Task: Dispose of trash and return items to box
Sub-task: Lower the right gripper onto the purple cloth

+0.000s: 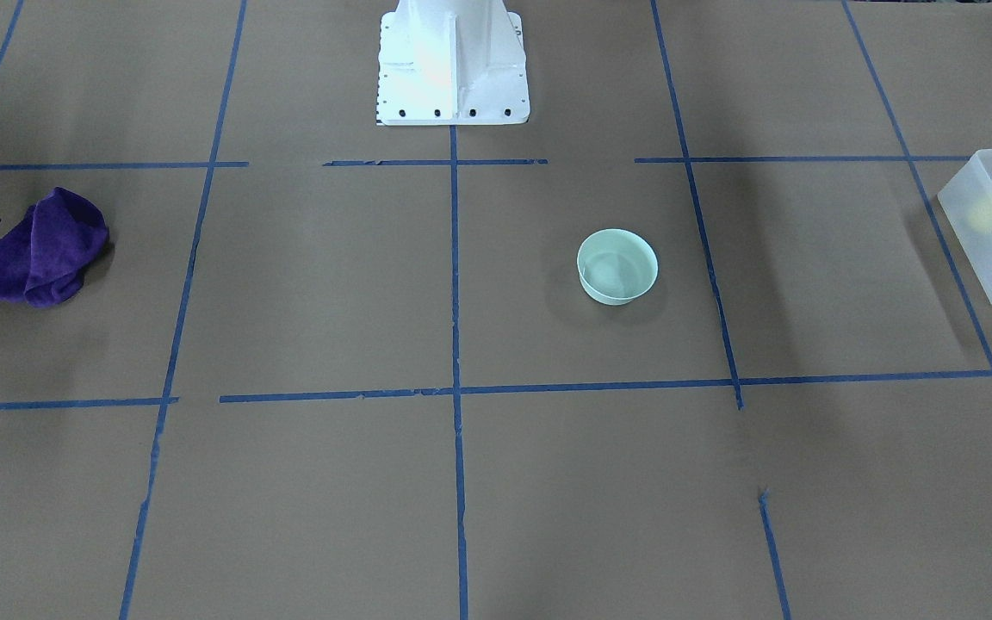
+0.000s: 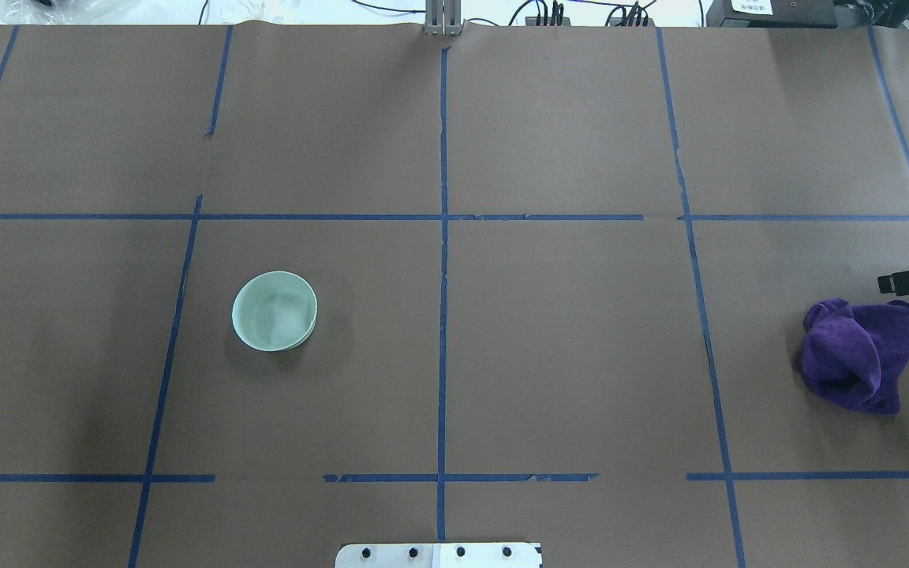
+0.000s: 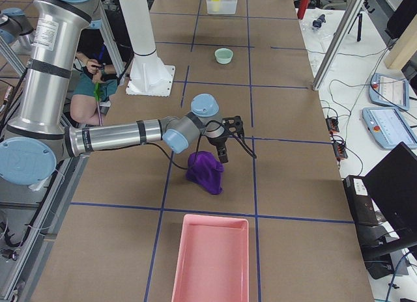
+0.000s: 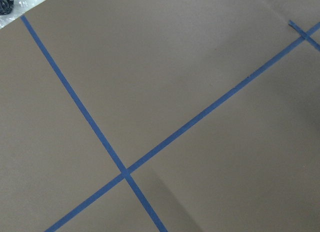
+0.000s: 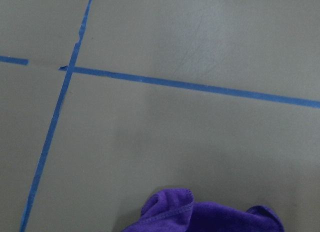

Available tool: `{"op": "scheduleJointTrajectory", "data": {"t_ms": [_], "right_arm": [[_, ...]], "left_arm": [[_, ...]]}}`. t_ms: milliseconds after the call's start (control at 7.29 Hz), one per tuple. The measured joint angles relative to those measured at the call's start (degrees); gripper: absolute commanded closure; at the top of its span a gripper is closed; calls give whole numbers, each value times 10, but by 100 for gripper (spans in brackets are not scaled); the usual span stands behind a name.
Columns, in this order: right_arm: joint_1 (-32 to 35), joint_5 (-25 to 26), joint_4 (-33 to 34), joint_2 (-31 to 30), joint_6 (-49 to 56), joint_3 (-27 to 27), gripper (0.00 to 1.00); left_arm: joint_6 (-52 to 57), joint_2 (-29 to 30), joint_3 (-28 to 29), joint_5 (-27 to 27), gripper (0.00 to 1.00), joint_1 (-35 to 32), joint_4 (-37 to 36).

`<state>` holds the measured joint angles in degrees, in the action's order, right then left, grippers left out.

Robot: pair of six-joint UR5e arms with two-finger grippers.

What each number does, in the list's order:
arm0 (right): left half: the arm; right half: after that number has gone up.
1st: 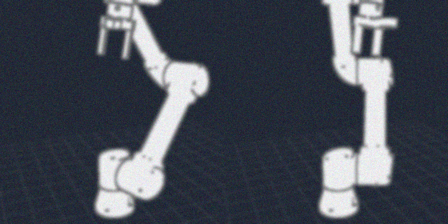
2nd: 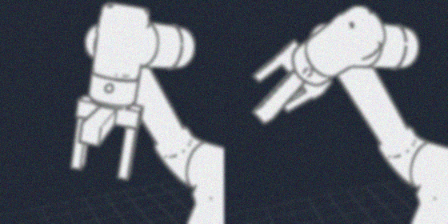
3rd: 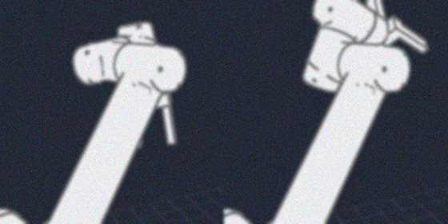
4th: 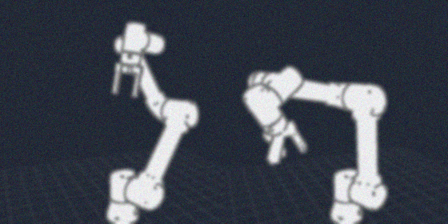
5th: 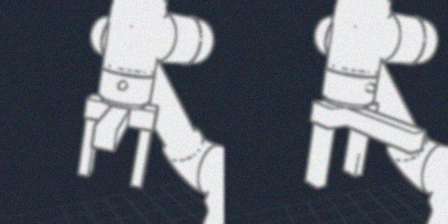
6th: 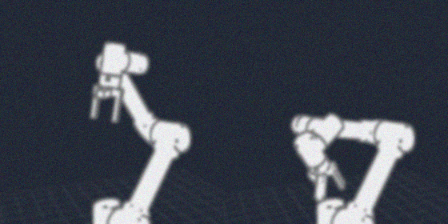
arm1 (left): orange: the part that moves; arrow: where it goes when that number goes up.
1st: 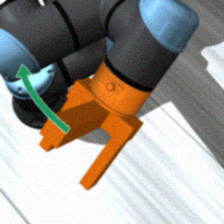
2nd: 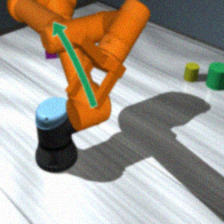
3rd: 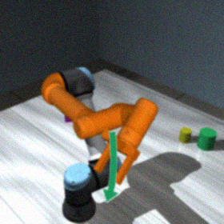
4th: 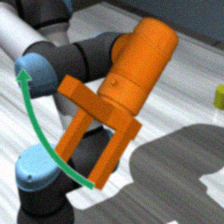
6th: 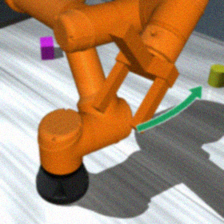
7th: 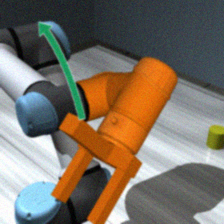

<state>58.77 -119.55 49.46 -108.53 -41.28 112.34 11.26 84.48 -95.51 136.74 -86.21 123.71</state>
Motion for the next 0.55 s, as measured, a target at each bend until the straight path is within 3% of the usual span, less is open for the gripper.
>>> {"op": "scheduleJointTrajectory", "data": {"t_ms": [275, 412, 549], "right_arm": [[-92, 74, -41, -21, -56, -2, 30], [-132, 104, -46, -22, -65, -11, 55], [-164, 127, -47, -21, -68, -23, 100]], "left_arm": [[0, 9, -1, -1, 0, 0, -2], [0, 11, -1, -1, 0, 0, -2], [0, 13, -1, -1, 0, 1, -2]]}}
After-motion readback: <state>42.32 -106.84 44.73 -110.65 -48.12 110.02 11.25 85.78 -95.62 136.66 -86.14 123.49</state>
